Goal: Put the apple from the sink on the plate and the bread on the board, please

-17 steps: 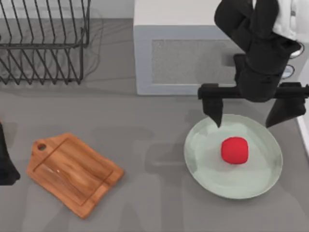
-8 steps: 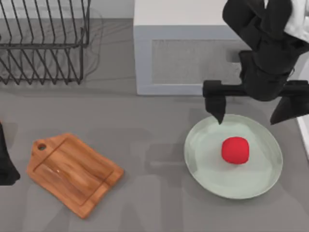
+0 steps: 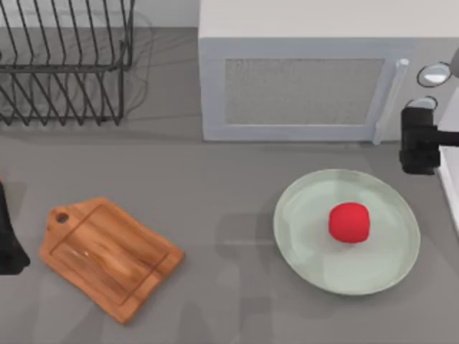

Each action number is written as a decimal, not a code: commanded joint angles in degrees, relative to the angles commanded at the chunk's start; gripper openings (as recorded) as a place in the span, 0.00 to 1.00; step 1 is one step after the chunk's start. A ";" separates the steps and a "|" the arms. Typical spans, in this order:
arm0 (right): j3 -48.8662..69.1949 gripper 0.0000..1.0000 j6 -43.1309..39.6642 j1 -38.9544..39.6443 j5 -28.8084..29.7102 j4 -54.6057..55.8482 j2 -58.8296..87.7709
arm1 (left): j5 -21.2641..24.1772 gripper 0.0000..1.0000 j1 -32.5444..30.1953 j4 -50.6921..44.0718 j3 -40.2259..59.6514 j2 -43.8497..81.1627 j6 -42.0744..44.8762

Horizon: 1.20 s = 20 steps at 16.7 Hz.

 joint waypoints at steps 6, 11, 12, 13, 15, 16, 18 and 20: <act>-30.85 1.00 -9.58 -9.36 0.00 23.13 -40.18 | 0.00 1.00 0.00 0.00 0.00 0.00 0.00; -52.52 1.00 -16.67 -16.20 -0.01 40.25 -63.78 | 0.00 1.00 0.00 0.00 0.00 0.00 0.00; -55.38 1.00 -17.75 -17.24 -0.01 42.81 -66.76 | 0.00 1.00 0.00 0.00 0.00 0.00 0.00; -57.66 1.00 -18.66 -18.11 -0.02 44.94 -69.14 | 0.00 1.00 0.00 0.00 0.00 0.00 0.00; -60.49 1.00 -19.83 -19.25 -0.02 47.64 -72.12 | 0.00 1.00 0.00 0.00 0.00 0.00 0.00; -61.03 1.00 -20.06 -19.48 -0.02 48.16 -72.69 | 0.00 1.00 0.00 0.00 0.00 0.00 0.00; -61.04 1.00 -20.06 -19.48 -0.02 48.16 -72.69 | 0.00 1.00 0.00 0.00 0.00 0.00 0.00; -61.04 1.00 -20.06 -19.48 -0.02 48.16 -72.69 | 0.00 1.00 0.00 0.00 0.00 0.00 0.00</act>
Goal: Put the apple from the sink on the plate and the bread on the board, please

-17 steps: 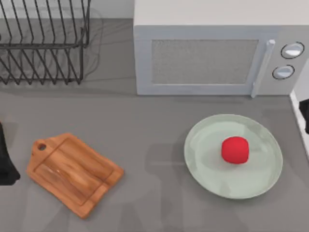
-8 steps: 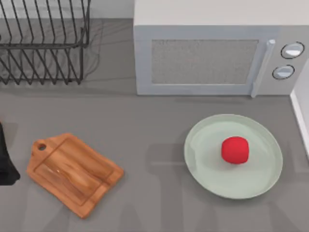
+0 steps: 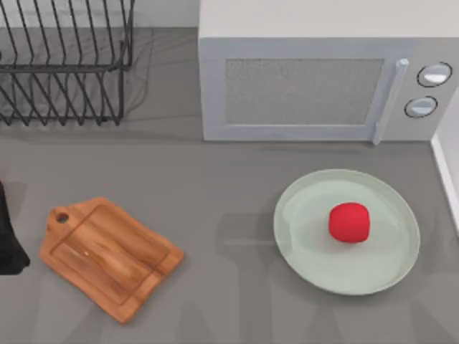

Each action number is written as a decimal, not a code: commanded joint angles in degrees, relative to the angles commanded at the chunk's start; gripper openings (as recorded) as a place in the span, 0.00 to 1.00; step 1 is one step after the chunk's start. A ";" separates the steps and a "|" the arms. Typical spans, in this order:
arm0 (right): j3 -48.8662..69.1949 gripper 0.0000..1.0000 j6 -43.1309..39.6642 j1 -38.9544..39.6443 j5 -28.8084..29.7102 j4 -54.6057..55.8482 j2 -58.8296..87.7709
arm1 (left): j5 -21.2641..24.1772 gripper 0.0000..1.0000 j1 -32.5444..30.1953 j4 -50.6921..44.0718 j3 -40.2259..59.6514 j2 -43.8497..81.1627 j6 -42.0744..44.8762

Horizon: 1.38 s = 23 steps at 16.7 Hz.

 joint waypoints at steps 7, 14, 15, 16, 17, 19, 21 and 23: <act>0.00 1.00 0.00 0.00 0.00 0.00 0.00 | -0.11 1.00 1.68 -8.22 11.78 12.58 2.07; 0.00 1.00 0.00 0.00 0.00 0.00 0.00 | 0.14 1.00 5.36 -28.97 40.64 51.43 7.04; 0.00 1.00 0.00 0.00 0.00 0.00 0.00 | 0.17 1.00 5.96 -32.28 45.05 57.79 7.79; 0.00 1.00 0.00 0.00 0.00 0.00 0.00 | 0.19 1.00 6.55 -35.58 49.43 64.12 8.55; 0.00 1.00 0.00 0.00 0.00 0.00 0.00 | 0.20 1.00 7.15 -38.83 53.75 70.31 9.29; 0.00 1.00 0.00 0.00 0.00 0.00 0.00 | 0.22 1.00 8.30 -45.05 62.01 81.77 10.72; 0.00 1.00 0.00 0.00 0.00 0.00 0.00 | 0.21 1.00 9.36 -50.69 69.67 91.73 12.05; 0.00 1.00 0.00 0.00 0.00 0.00 0.00 | 0.20 1.00 10.30 -55.52 76.59 100.15 13.23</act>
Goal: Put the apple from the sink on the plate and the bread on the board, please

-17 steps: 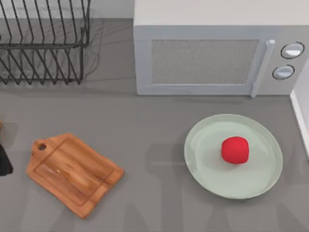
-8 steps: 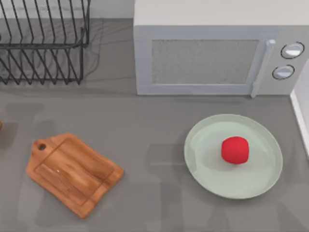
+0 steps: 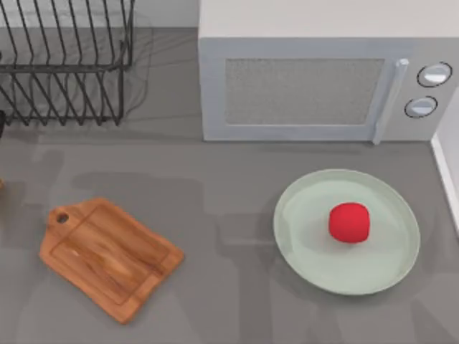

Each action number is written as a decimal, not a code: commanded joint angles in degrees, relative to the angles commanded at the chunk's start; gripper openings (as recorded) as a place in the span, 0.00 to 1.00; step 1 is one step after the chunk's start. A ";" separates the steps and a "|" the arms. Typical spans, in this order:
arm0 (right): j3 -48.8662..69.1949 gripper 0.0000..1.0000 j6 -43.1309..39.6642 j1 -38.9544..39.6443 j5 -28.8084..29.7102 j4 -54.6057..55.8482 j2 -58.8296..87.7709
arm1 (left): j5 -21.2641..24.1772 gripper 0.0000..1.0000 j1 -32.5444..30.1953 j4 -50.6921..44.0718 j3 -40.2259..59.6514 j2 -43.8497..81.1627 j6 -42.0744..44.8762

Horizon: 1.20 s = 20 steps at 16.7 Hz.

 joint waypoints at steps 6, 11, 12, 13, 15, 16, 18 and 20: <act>0.00 1.00 0.00 0.00 0.00 0.00 0.00 | -0.05 1.00 1.72 -8.22 13.35 15.51 2.15; 0.00 1.00 0.00 0.00 0.00 0.00 0.00 | -0.06 1.00 1.84 -8.70 14.19 16.41 2.29; 0.00 1.00 0.00 0.00 0.00 0.00 0.00 | -0.07 1.00 1.52 -8.57 14.04 16.26 2.24; 0.00 1.00 0.00 0.00 0.00 0.00 0.00 | -0.07 1.00 1.55 -8.38 13.85 16.36 2.21; 0.00 1.00 0.00 0.00 0.00 0.00 0.00 | -0.06 1.00 1.70 -6.23 12.28 17.21 2.15; 0.00 1.00 0.00 0.00 0.00 0.00 0.00 | -0.05 1.00 1.74 -4.33 11.13 17.88 2.19; 0.00 1.00 0.00 0.00 0.00 0.00 0.00 | -0.04 1.00 1.80 0.48 8.50 19.44 2.30; 0.00 1.00 0.00 0.00 0.00 0.00 0.00 | -0.03 1.00 1.88 4.16 6.11 20.86 2.40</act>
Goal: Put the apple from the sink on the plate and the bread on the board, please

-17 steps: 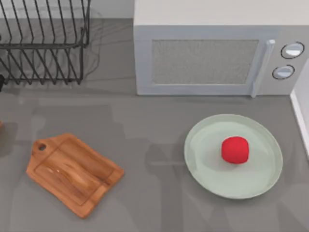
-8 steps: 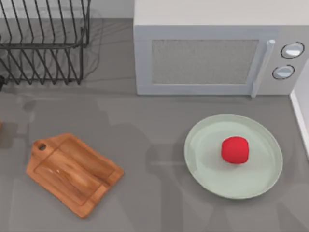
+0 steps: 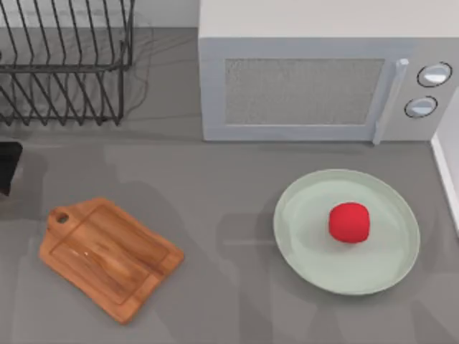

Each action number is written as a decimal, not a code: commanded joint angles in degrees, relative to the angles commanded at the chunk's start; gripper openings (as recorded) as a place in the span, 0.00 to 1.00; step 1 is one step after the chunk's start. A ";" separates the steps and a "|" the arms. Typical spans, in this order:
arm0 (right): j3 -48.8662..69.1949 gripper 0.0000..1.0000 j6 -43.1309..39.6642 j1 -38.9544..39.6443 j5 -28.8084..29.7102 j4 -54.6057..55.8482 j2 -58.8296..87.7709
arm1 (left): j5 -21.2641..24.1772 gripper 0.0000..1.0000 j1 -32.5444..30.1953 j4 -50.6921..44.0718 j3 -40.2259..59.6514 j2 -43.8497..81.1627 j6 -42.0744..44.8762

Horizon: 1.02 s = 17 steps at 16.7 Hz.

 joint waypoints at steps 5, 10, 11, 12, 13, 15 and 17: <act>0.00 1.00 0.00 0.00 0.00 0.00 0.00 | 0.01 1.00 0.04 1.24 -0.95 0.61 0.04; 0.00 1.00 0.00 0.00 0.00 0.00 0.00 | 0.01 0.62 0.04 1.24 -0.95 0.61 0.04; 0.00 1.00 0.00 0.00 0.00 0.00 0.00 | 0.01 0.55 0.04 1.24 -0.95 0.61 0.04; 0.00 1.00 0.00 0.00 0.00 0.00 0.00 | 0.01 0.47 0.04 1.24 -0.95 0.61 0.04; 0.00 1.00 0.00 0.00 0.00 0.00 0.00 | 0.01 0.40 0.04 1.24 -0.95 0.61 0.04; 0.00 1.00 0.00 0.00 0.00 0.00 0.00 | 0.01 0.25 0.04 1.24 -0.95 0.61 0.04; 0.00 1.00 0.00 0.00 0.00 0.00 0.00 | 0.01 0.10 0.04 1.24 -0.95 0.61 0.04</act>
